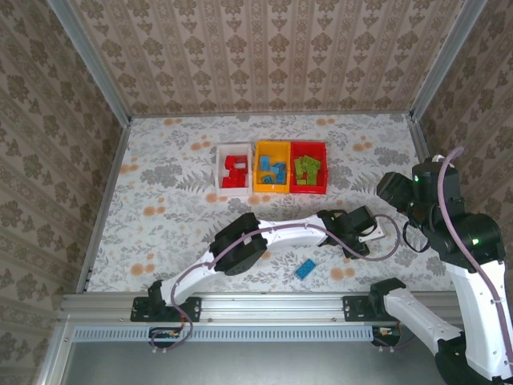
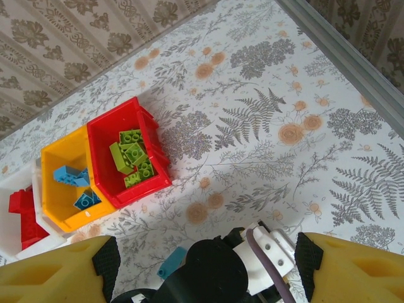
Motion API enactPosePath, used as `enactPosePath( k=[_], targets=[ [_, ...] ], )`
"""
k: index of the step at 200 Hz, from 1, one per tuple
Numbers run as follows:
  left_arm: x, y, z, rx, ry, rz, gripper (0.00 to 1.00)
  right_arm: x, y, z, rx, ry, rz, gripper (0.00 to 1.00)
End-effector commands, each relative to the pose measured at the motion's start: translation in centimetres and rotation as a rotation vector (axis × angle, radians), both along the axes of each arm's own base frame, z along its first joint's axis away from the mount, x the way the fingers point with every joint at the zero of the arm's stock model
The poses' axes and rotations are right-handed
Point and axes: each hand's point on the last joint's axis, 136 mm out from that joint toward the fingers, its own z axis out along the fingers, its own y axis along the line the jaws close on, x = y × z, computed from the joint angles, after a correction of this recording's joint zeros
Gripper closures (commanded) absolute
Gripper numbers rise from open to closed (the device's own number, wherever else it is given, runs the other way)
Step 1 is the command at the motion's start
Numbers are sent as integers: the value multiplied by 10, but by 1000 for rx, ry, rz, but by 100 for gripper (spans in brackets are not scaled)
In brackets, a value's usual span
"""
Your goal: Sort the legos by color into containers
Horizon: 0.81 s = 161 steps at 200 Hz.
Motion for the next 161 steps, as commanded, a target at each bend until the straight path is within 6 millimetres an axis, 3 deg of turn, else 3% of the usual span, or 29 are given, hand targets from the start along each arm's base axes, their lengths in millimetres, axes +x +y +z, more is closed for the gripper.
enactPosePath(
  k=[1, 41, 70, 91, 126, 161],
  targets=[
    [-13, 6, -31, 58, 46, -19, 58, -3, 2, -6, -9, 30, 21, 24],
    [1, 9, -6, 19, 20, 44, 65, 1, 7, -6, -1, 32, 47, 26],
    [25, 15, 38, -53, -12, 117, 66, 6, 12, 2, -12, 19, 86, 27],
    [48, 30, 74, -101, -7, 199, 67, 12, 18, 9, -16, 6, 127, 27],
    [98, 85, 127, -170, 17, 388, 66, 32, 39, 16, 14, -30, 227, 29],
    [151, 179, 156, -172, 43, 646, 66, 64, 82, 2, 64, -31, 401, 30]
  ],
)
